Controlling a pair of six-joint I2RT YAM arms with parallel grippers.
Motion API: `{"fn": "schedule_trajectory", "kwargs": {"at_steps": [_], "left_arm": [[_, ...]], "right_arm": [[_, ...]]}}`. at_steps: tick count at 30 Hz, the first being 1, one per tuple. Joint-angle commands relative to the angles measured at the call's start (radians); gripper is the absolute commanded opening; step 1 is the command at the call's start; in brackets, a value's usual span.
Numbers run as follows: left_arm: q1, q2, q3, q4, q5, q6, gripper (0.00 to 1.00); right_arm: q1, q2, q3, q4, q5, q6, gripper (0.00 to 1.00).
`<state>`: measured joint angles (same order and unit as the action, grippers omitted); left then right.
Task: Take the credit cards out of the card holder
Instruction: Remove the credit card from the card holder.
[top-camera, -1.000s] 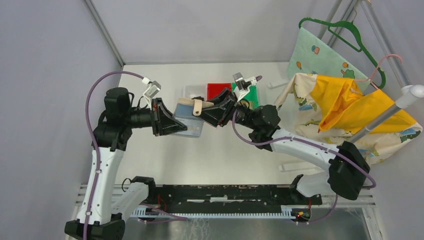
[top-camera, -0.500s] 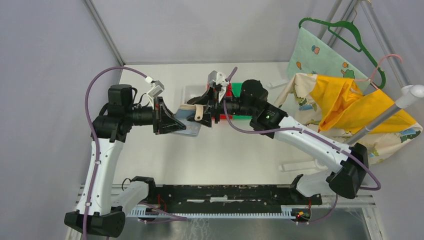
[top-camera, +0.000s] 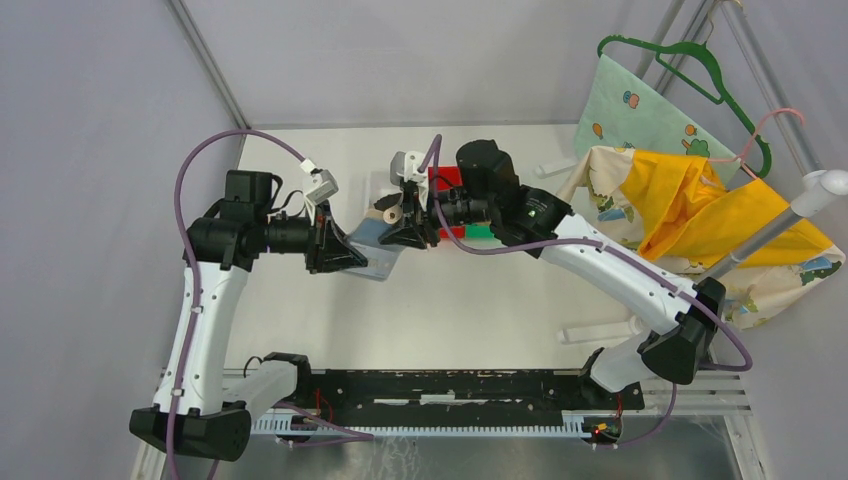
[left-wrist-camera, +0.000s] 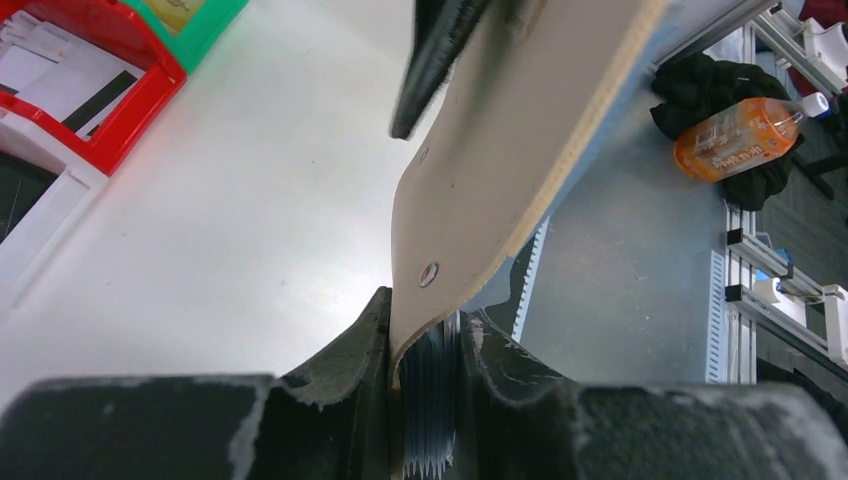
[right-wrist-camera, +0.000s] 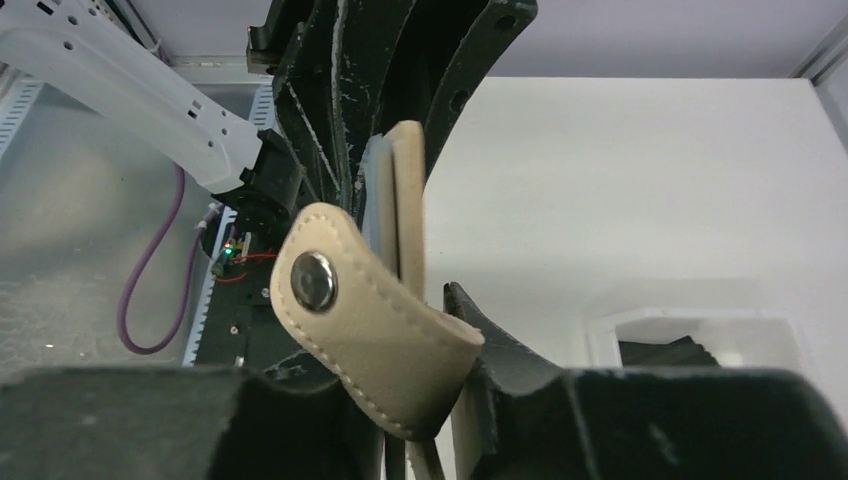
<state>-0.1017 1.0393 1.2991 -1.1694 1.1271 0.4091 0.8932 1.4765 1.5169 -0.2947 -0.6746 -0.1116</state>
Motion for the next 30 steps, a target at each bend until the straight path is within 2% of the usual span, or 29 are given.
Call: {"fn": "schedule_trajectory", "kwargs": {"at_steps": [1,3,4,6,8,10,12,14,16,23,30], "left_arm": [[-0.002,-0.002,0.064,-0.009,0.026,0.065,0.03],[-0.001,0.002,0.075,-0.009,0.025,0.064,0.06],[-0.001,0.005,0.078,-0.011,0.025,0.062,0.11],[-0.001,0.008,0.078,-0.013,0.031,0.063,0.32],[-0.001,0.006,0.069,-0.003,0.043,0.054,0.52],[-0.002,-0.010,0.044,0.087,0.042,-0.024,0.65],[-0.002,-0.039,0.003,0.199,0.027,-0.154,0.67],[-0.001,-0.068,-0.033,0.263,0.046,-0.216,0.68],[-0.001,-0.095,-0.052,0.301,0.069,-0.247,0.67],[-0.001,-0.114,-0.088,0.295,0.130,-0.253,0.60],[0.000,-0.110,-0.094,0.298,0.162,-0.266,0.44]], "right_arm": [[0.006,-0.006,0.016,0.006,-0.035,-0.017,0.23],[0.006,-0.014,-0.012,0.055,-0.072,0.008,0.13],[0.005,-0.021,-0.027,0.089,-0.085,0.032,0.07],[0.004,-0.032,-0.061,0.164,-0.098,0.092,0.00],[-0.005,-0.050,-0.115,0.281,-0.100,0.206,0.00],[-0.021,-0.083,-0.209,0.491,-0.103,0.360,0.00],[-0.033,-0.122,-0.319,0.719,-0.092,0.537,0.00],[-0.041,-0.154,-0.418,0.967,-0.067,0.683,0.00],[-0.045,-0.171,-0.484,1.098,-0.033,0.775,0.00],[-0.049,-0.208,-0.571,1.262,0.024,0.863,0.00],[-0.048,-0.230,-0.618,1.341,0.067,0.908,0.00]]}}
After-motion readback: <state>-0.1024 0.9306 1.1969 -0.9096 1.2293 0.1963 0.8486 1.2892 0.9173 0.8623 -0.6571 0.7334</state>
